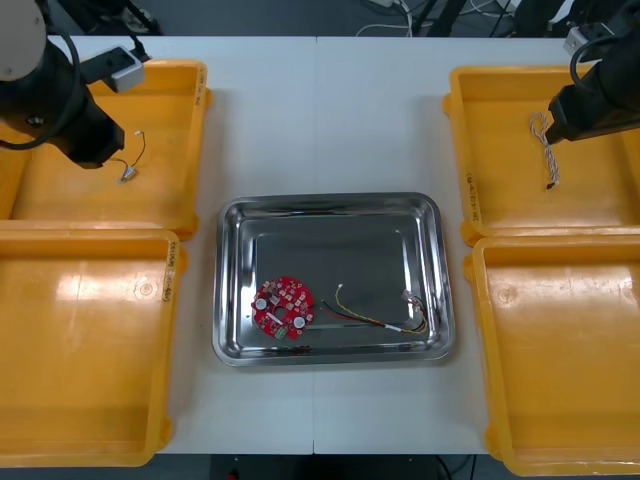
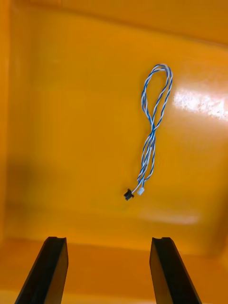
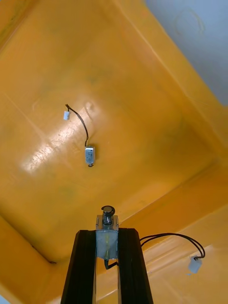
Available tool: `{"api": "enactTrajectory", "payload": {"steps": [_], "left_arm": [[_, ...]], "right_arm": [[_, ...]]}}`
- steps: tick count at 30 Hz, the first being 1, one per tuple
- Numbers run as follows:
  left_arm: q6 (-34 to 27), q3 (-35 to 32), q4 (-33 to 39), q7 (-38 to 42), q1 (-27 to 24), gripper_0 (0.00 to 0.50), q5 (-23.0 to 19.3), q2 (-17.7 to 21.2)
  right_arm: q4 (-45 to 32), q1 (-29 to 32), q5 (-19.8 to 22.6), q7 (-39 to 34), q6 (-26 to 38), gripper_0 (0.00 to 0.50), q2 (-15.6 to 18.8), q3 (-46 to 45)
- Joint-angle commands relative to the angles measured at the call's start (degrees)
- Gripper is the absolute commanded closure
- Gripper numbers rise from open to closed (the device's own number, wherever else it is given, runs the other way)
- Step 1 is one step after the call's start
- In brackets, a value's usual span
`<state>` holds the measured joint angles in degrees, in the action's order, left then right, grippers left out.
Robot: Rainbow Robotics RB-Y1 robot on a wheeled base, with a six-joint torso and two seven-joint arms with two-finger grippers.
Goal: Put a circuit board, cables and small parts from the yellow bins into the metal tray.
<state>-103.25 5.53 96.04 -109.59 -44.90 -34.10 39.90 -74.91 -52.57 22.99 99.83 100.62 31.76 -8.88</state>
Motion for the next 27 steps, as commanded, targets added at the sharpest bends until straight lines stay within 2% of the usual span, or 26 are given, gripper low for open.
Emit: {"api": "enactTrajectory", "payload": {"steps": [1,6,12,21,27], "left_arm": [[-1.34,4.32,4.95,14.4,-1.41,0.5,1.93,-2.2],[-1.95,9.85,8.29,21.79,-1.41,0.5,4.39,-4.75],[-2.13,15.66,10.14,28.55,-1.41,0.5,6.5,-7.65],[-2.04,21.28,10.75,36.38,-1.41,0.5,6.59,-12.13],[-0.11,22.69,10.31,39.1,-0.1,0.5,4.13,-13.45]], "right_arm": [[3.72,-3.24,-0.85,-1.13,-5.7,0.0,-0.73,-3.51],[10.05,-4.12,-1.55,-0.95,-13.17,0.0,-1.17,-3.77],[17.34,-6.14,-2.43,-0.77,-18.35,0.0,-1.7,-3.86],[25.17,-8.51,-3.92,0.02,-24.42,0.0,-2.14,-3.86],[29.03,-9.48,-4.1,0.72,-27.14,0.0,-2.14,-3.95]]}}
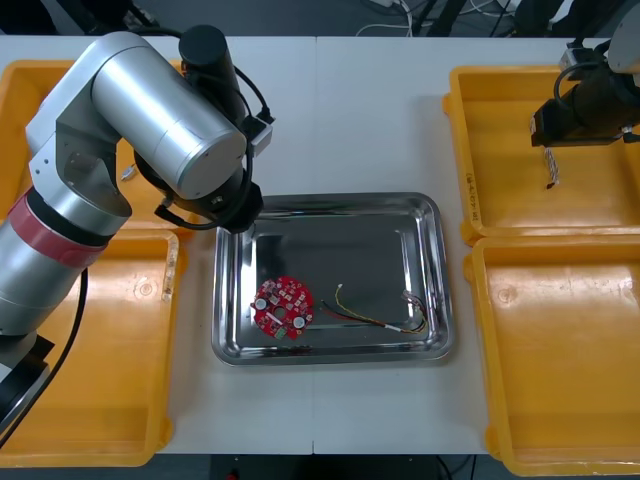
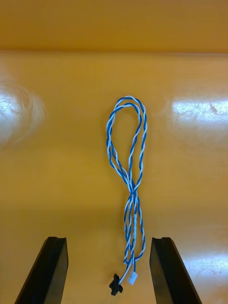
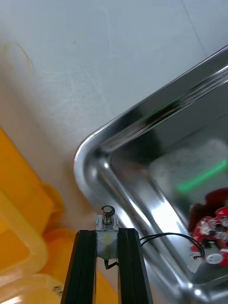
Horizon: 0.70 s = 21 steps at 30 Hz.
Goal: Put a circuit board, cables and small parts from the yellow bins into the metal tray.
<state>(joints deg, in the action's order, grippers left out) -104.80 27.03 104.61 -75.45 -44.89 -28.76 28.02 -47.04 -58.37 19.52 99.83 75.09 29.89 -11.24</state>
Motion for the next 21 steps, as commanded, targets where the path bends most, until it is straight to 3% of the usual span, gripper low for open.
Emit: {"api": "enactTrajectory", "payload": {"steps": [1,11,21], "left_arm": [[1.97,1.89,1.74,5.14,0.24,0.5,-1.03,-1.65],[8.12,6.19,-0.54,6.19,2.7,0.5,-1.21,-1.74],[14.19,8.57,-5.9,6.46,2.96,0.5,-2.35,-2.0]], "right_arm": [[1.77,-3.86,-0.71,0.89,-2.05,0.0,-0.27,-1.59],[9.6,-7.2,-1.68,2.91,-5.31,0.0,-0.19,-3.7],[11.88,-7.11,-2.47,5.19,-7.94,0.0,0.87,-4.22]]}}
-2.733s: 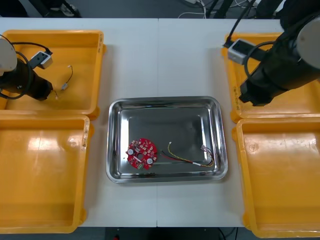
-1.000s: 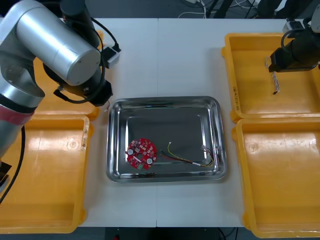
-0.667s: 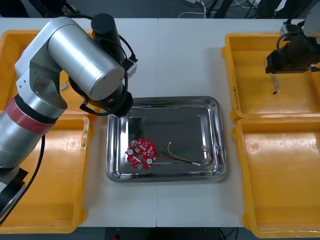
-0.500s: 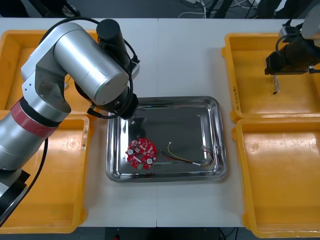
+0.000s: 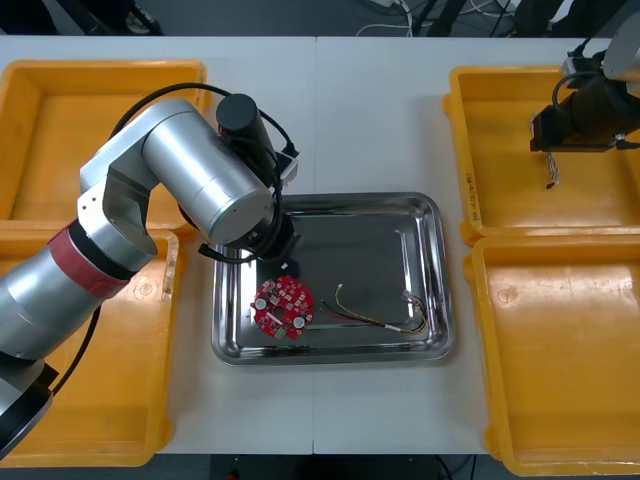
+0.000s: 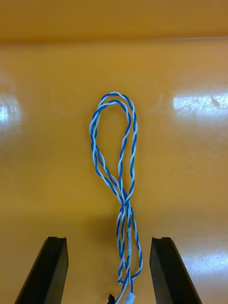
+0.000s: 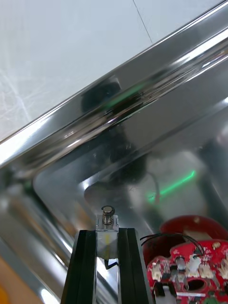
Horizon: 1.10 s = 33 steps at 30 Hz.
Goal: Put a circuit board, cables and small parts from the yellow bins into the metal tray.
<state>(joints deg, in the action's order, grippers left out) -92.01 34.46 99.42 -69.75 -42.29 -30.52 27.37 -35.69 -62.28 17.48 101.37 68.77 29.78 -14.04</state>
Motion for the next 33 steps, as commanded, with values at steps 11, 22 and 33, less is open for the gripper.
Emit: {"api": "enactTrajectory", "payload": {"steps": [11,22,33], "left_arm": [[2.45,1.92,-1.77,0.67,0.45,0.5,-0.77,-1.27],[2.89,2.19,-1.77,0.41,0.45,0.045,-1.2,-0.92],[2.45,2.01,-1.59,0.41,0.01,0.039,-0.94,-0.3]], "right_arm": [[4.58,-2.94,-0.43,4.54,-5.32,0.0,1.51,-4.33],[6.69,-1.71,0.53,4.36,-8.48,0.0,1.77,-4.6],[6.78,0.31,2.99,5.16,-10.41,0.0,1.77,-4.51]]}}
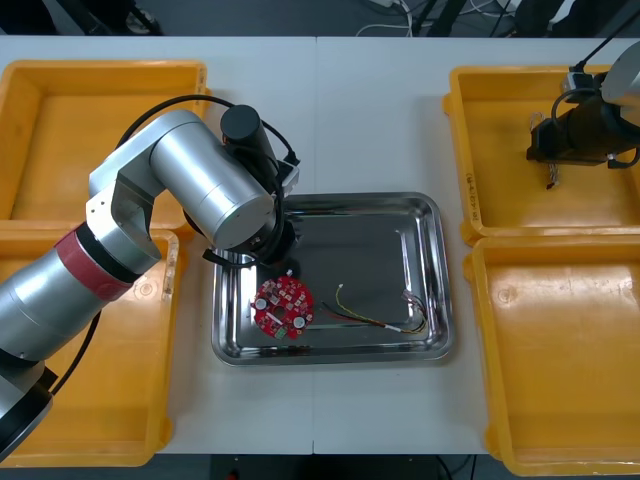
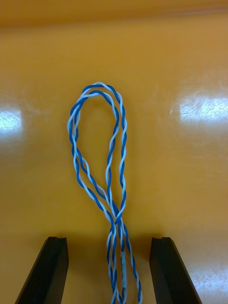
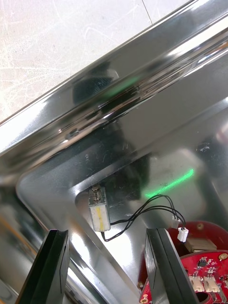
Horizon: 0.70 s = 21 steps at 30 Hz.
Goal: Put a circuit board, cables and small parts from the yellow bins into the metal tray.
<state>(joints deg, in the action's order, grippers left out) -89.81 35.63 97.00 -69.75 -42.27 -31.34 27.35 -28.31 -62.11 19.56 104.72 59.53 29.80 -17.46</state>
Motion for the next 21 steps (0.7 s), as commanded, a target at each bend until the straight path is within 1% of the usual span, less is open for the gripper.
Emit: {"api": "enactTrajectory", "payload": {"steps": [1,5,9,10,11,12,13,14,15,18,21], "left_arm": [[-0.19,0.84,0.91,0.32,-0.45,0.038,-0.04,-0.28],[-3.35,0.49,0.91,0.14,-2.29,0.039,0.23,-0.28],[-7.13,-2.32,1.61,-0.38,-4.14,0.039,-1.44,-0.28],[-8.1,-3.38,1.96,-0.73,-4.4,0.04,-1.88,-0.28],[-8.63,-3.99,2.22,-0.91,-4.58,0.04,-2.15,-0.28],[-9.77,-5.31,2.4,-2.05,-4.84,0.041,-2.5,-0.28],[-10.74,-6.45,2.49,-3.28,-5.19,0.04,-2.76,-0.28],[-11.26,-7.16,2.49,-3.9,-5.28,0.04,-2.94,-0.28],[-12.14,-8.47,2.49,-5.13,-5.54,0.039,-3.38,-0.28],[-13.72,-11.64,2.49,-7.94,-6.25,0.039,-4.78,0.51],[-15.48,-14.19,2.4,-10.4,-7.21,0.039,-6.28,1.74]], "right_arm": [[-0.7,0.32,0.91,1.98,-1.26,0.0,1.75,-1.08],[-0.7,0.67,0.91,2.24,-1.43,0.0,1.75,-0.99],[-0.7,1.02,0.91,2.86,-1.43,0.005,1.75,-0.9],[-0.61,1.2,0.91,2.95,-1.43,0.049,1.75,-0.9],[-0.7,1.2,1.0,3.03,-1.43,0.083,1.67,-0.9],[-0.7,1.29,1.0,3.12,-1.43,0.18,1.75,-0.9],[-0.7,1.46,1.0,3.3,-1.43,0.304,1.67,-0.9],[-0.7,1.55,1.09,3.3,-1.43,0.363,1.75,-0.82],[-0.7,1.64,1.27,3.47,-1.43,0.405,1.75,-0.82],[-0.7,1.72,1.62,4.09,-1.43,0.5,1.75,-0.73],[-0.7,1.72,1.62,4.53,-1.61,0.5,1.75,-0.73]]}}
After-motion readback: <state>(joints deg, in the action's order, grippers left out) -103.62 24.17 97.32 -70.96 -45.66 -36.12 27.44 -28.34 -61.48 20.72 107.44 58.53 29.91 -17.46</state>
